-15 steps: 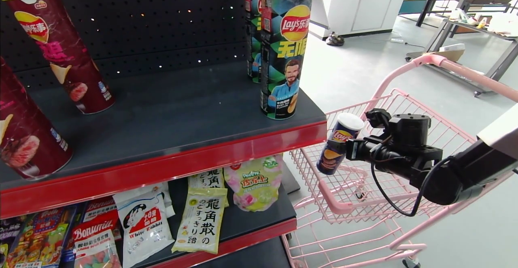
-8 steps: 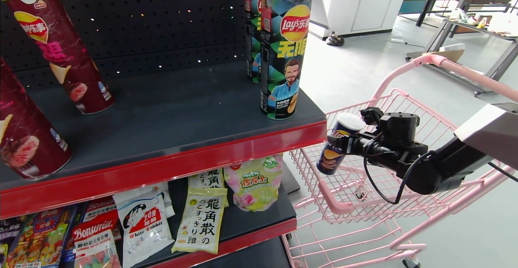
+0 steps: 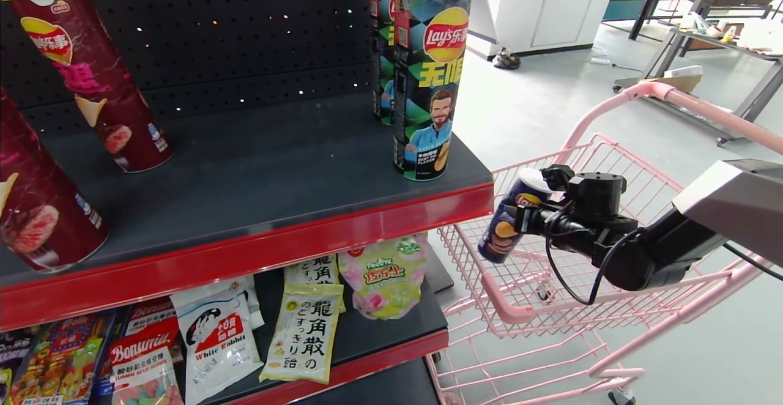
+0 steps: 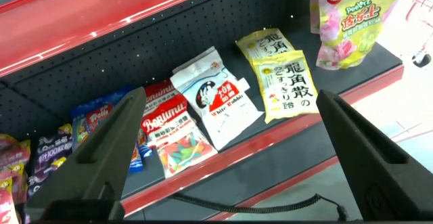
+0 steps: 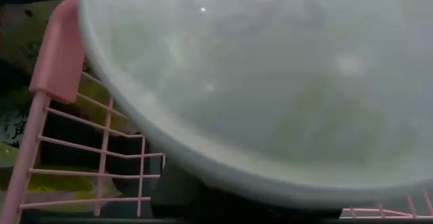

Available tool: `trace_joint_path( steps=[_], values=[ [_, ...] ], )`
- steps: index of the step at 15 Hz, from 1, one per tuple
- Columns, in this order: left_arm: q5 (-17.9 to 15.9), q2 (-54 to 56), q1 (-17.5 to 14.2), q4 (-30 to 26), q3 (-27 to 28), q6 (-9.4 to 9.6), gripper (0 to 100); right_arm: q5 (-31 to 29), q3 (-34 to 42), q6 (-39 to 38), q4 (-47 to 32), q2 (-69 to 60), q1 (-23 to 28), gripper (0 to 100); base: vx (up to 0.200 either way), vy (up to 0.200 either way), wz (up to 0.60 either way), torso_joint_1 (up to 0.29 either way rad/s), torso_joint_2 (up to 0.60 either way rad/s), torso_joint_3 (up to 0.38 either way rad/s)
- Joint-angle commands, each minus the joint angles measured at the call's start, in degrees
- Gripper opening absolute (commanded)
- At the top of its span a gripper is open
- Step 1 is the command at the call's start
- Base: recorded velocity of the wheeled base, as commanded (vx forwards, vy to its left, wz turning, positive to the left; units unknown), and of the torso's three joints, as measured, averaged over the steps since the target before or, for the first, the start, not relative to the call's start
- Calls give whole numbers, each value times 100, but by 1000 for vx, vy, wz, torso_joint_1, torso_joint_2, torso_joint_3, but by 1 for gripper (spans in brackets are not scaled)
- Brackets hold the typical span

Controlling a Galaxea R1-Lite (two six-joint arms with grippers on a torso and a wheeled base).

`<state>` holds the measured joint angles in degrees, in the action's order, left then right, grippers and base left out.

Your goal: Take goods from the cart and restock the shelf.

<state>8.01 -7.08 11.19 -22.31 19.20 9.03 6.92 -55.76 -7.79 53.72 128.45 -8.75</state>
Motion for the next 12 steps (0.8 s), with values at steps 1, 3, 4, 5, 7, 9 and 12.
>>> trace_joint_path(
  steps=[1, 3, 4, 5, 7, 9, 12],
  values=[
    [8, -4, -3, -2, 5, 2, 100, 2, -119, 6, 7, 13, -12, 0, 0, 0, 0, 0, 0, 0],
    [8, 5, -3, -2, 14, 2, 100, -7, -93, 6, 7, -40, -30, 0, 0, 0, 0, 0, 0, 0],
    [8, 5, -3, -2, 22, 11, 100, -16, -31, 23, 7, -145, -39, 0, 0, 0, 0, 0, 0, 0],
    [8, 14, -3, -2, 14, 11, 100, -16, 197, 164, -55, -576, -39, 0, 0, 0, 0, 0, 0, 0],
    [-1, 49, -3, 7, -4, 11, 100, 2, 575, 586, -73, -1384, 111, 0, 0, 0, 0, 0, 0, 0],
    [-1, 84, -3, 7, -22, 11, 100, 55, 751, 735, -152, -2061, 207, 0, 0, 0, 0, 0, 0, 0],
    [-54, 93, -3, 34, -74, 2, 100, 81, 680, 753, -1989, -4021, 295, 0, 0, 0, 0, 0, 0, 0]
  ],
)
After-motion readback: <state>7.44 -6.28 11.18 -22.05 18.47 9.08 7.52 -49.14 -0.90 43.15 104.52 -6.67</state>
